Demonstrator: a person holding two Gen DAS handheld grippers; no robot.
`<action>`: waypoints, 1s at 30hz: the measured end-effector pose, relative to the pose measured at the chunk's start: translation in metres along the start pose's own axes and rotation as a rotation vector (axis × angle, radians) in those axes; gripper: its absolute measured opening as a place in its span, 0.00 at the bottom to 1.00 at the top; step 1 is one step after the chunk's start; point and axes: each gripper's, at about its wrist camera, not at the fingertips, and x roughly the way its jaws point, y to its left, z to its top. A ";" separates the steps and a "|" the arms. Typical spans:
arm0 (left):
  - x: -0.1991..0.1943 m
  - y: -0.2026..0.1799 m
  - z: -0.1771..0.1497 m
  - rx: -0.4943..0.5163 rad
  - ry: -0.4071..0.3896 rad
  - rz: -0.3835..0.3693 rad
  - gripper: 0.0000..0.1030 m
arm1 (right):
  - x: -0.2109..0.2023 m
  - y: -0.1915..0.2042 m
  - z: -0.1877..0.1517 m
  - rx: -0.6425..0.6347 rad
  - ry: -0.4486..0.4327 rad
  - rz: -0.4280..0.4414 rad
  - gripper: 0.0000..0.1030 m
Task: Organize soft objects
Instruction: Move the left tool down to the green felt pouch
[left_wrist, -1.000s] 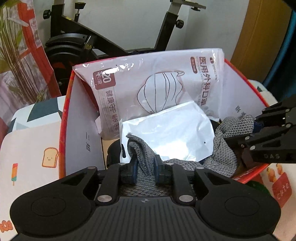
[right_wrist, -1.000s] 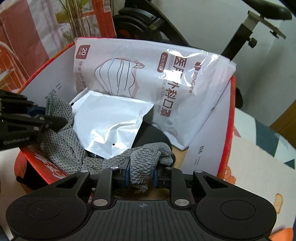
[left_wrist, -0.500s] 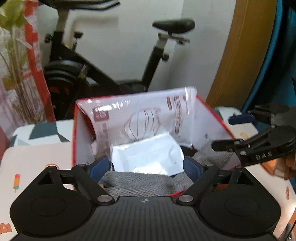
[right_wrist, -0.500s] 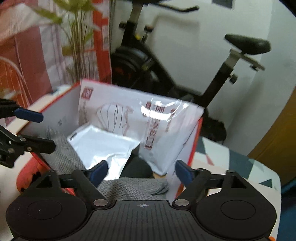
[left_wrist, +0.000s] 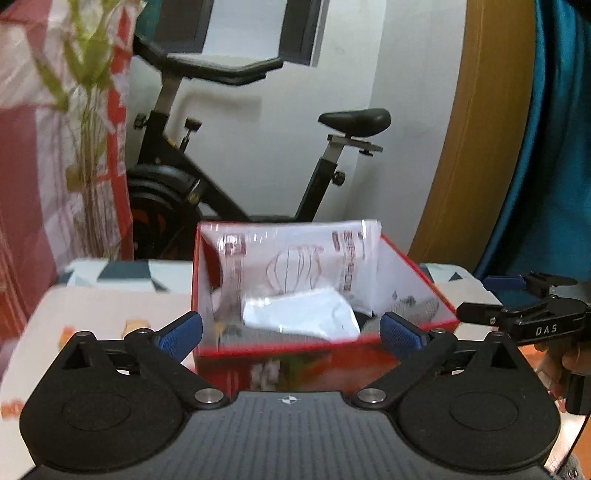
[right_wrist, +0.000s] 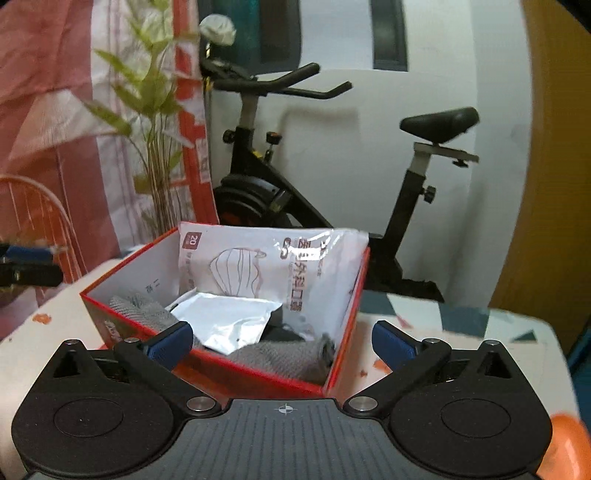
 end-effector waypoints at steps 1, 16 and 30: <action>-0.001 0.000 -0.006 -0.016 0.012 -0.002 1.00 | -0.002 -0.001 -0.006 0.015 -0.007 0.001 1.00; 0.022 0.003 -0.074 -0.155 0.143 0.054 1.00 | 0.009 0.019 -0.103 -0.026 0.111 0.015 0.92; 0.067 -0.044 -0.074 -0.152 0.232 -0.082 0.89 | 0.023 0.004 -0.132 0.019 0.169 0.064 0.76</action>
